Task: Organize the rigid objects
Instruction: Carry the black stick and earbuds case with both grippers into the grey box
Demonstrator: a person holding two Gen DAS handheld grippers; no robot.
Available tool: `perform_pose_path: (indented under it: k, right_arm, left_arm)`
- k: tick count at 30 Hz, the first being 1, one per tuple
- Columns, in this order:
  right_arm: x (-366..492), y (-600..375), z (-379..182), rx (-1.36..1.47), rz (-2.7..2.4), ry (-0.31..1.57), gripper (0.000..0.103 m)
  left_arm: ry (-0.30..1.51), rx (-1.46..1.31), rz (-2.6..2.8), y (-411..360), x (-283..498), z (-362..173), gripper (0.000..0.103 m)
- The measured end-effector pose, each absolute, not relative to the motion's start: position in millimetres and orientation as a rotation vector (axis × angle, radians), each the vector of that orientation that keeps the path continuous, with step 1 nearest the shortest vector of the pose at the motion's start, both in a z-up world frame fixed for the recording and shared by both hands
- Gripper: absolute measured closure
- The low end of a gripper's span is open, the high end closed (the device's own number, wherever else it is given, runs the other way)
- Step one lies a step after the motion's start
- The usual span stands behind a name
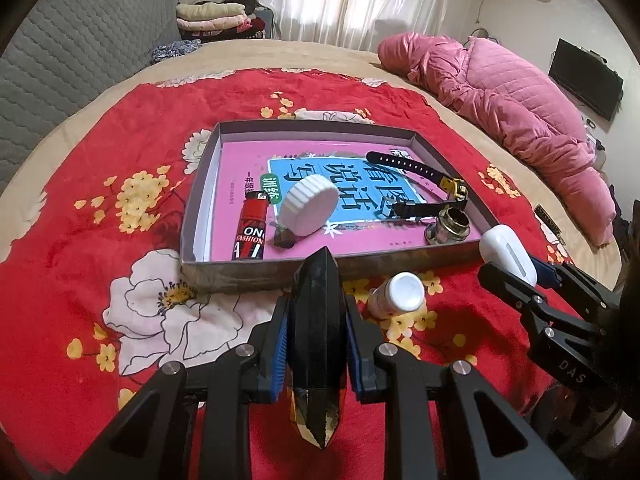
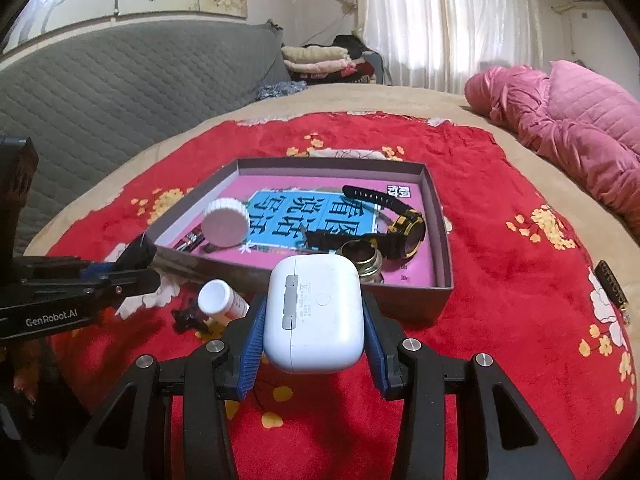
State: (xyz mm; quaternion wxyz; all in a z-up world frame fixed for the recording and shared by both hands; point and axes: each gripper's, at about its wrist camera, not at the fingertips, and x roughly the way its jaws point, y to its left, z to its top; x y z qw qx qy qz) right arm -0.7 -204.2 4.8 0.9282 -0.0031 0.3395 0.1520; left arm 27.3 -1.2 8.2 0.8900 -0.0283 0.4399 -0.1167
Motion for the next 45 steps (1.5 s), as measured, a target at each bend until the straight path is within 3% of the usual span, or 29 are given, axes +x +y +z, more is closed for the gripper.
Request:
perform_pose_path:
  k: [45]
  right_arm:
    - [12, -236, 19, 0.018, 0.228, 0.593, 0.058]
  left_arm:
    - [0.898, -0.064, -0.250, -32, 61, 17, 0.078]
